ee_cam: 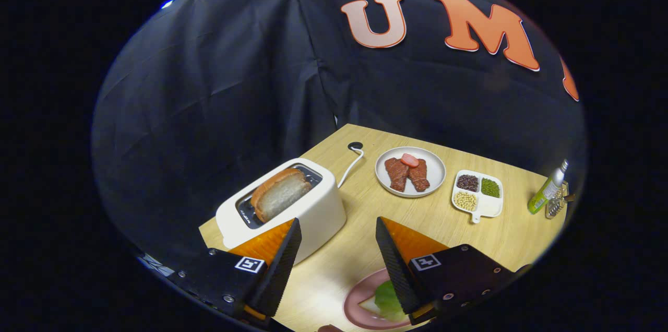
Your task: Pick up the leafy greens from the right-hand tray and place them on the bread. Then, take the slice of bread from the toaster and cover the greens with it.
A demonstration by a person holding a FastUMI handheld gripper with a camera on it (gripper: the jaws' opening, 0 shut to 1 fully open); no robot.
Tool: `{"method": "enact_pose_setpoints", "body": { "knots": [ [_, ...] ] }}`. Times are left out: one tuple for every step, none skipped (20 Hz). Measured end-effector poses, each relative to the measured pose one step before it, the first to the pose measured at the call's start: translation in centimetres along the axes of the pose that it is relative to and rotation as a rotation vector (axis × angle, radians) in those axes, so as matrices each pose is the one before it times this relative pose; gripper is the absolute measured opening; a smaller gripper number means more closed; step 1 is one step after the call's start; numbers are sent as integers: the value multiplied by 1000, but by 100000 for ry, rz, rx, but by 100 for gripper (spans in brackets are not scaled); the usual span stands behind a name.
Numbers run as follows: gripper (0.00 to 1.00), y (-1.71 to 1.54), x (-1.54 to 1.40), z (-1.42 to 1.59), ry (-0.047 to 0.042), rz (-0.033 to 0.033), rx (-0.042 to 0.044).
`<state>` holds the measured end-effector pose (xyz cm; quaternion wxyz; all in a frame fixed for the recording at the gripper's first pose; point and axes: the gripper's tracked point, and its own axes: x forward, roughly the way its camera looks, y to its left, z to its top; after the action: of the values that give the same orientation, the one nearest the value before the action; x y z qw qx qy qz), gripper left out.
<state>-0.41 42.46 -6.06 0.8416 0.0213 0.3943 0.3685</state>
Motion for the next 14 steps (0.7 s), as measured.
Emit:
{"method": "enact_pose_setpoints", "body": {
  "knots": [
    [87,536,316,674,1208,1094,900],
    [87,701,157,583,1289,760,489],
    [88,601,220,684,825,703,385],
    [88,536,172,508,1100,731,424],
    [89,499,218,615,504,570,823],
    [90,670,304,316,931,891,817],
    [90,506,404,450,1077,477,1059],
    [90,556,171,196,1352,635,1191],
    [90,358,382,162,1477,48,1600],
    [90,301,466,-92,2078,-223,2223],
    [90,128,533,-60,2891,261,2946],
    [90,192,168,-344,2429,392,2949],
    [90,224,319,-52,2345,616,1787],
    [90,235,604,139,1600,-115,1209]
  ]
}}
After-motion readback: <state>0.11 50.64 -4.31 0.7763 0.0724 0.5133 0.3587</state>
